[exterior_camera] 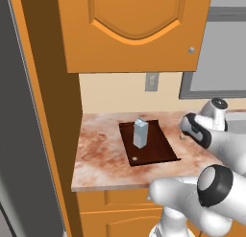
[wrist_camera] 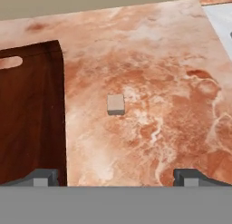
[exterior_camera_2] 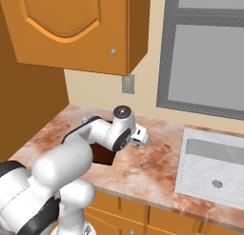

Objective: Take out the milk from the fridge and place it on the tray on the counter. Then take the sugar cube near the tray and place it in the tray.

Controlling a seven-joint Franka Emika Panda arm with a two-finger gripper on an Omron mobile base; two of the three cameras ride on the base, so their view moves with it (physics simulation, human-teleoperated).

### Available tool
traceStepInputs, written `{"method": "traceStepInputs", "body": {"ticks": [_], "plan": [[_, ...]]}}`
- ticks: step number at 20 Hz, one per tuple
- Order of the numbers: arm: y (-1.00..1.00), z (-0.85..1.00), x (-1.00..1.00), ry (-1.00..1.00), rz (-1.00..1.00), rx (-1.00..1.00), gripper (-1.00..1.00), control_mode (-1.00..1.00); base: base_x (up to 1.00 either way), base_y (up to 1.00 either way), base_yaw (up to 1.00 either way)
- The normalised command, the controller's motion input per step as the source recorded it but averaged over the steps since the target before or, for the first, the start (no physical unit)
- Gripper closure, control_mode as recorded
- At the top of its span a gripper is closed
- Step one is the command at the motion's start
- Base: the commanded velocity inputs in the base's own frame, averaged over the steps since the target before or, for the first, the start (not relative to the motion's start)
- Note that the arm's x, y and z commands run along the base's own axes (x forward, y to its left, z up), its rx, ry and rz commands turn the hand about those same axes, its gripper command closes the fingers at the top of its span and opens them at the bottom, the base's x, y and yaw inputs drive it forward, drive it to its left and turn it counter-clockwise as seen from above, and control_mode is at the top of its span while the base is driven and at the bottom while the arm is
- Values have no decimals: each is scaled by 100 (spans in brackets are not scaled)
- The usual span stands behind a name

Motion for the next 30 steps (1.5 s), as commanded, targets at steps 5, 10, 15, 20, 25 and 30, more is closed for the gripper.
{"method": "traceStepInputs", "body": {"ticks": [5,10,15,20,25,30], "plan": [[1,-31,27,0,0,0,-100,-100,0,0,0],[5,-35,29,6,0,-2,-100,-100,0,0,0],[0,-21,28,5,0,0,-100,-100,0,0,0],[0,-3,21,1,0,0,-100,-100,0,0,0],[-1,-14,7,5,0,0,-100,-100,0,0,0],[-2,-30,15,7,0,0,-100,-100,0,0,0]]}}
